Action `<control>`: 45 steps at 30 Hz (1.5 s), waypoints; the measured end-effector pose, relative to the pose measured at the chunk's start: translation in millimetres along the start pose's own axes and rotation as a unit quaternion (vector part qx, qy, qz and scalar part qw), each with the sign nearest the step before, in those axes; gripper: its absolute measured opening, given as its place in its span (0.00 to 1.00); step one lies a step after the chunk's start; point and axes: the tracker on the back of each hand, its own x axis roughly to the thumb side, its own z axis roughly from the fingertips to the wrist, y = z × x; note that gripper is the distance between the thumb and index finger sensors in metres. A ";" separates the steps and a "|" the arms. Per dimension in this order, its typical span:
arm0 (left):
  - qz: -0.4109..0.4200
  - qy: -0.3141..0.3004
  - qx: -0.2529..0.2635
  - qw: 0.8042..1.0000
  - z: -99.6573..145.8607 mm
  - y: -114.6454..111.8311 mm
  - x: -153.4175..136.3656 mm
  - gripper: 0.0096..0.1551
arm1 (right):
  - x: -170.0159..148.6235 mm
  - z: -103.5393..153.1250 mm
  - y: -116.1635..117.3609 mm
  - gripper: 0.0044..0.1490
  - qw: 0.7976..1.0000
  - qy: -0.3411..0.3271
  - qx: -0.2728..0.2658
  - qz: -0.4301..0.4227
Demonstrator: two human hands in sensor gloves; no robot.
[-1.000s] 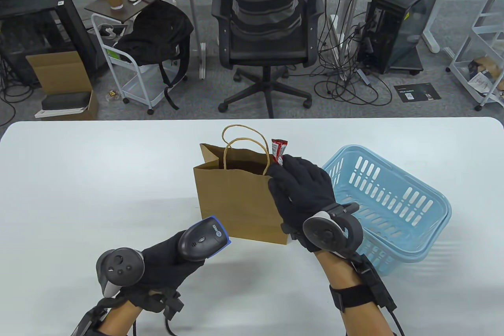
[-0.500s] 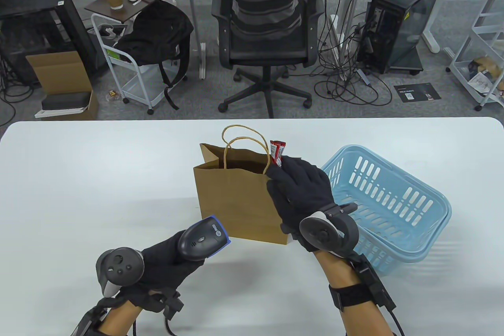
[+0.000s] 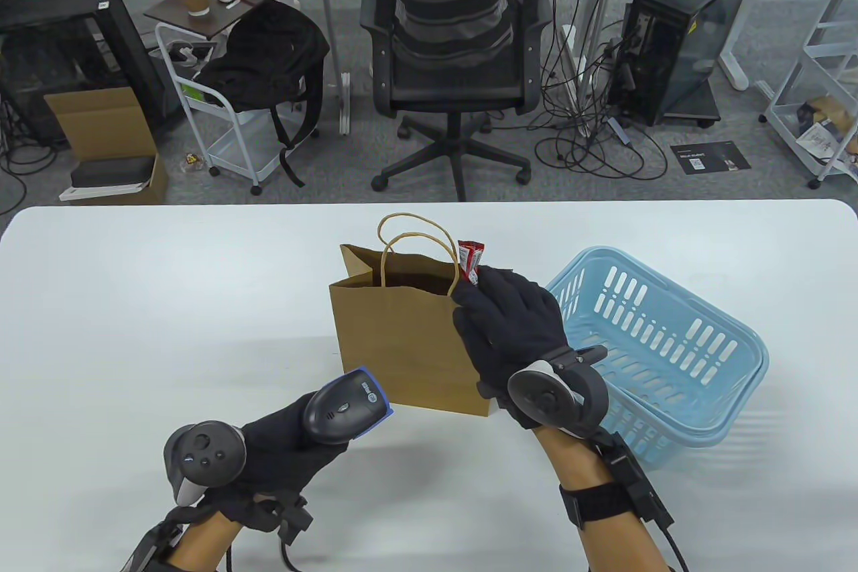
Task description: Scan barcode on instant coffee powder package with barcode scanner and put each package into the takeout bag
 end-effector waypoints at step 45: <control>0.024 0.012 0.066 0.997 0.2 23.5 -1.4 0.37 | 49.4 -2.9 -49.6 0.55 0.992 -0.010 0.081 0.091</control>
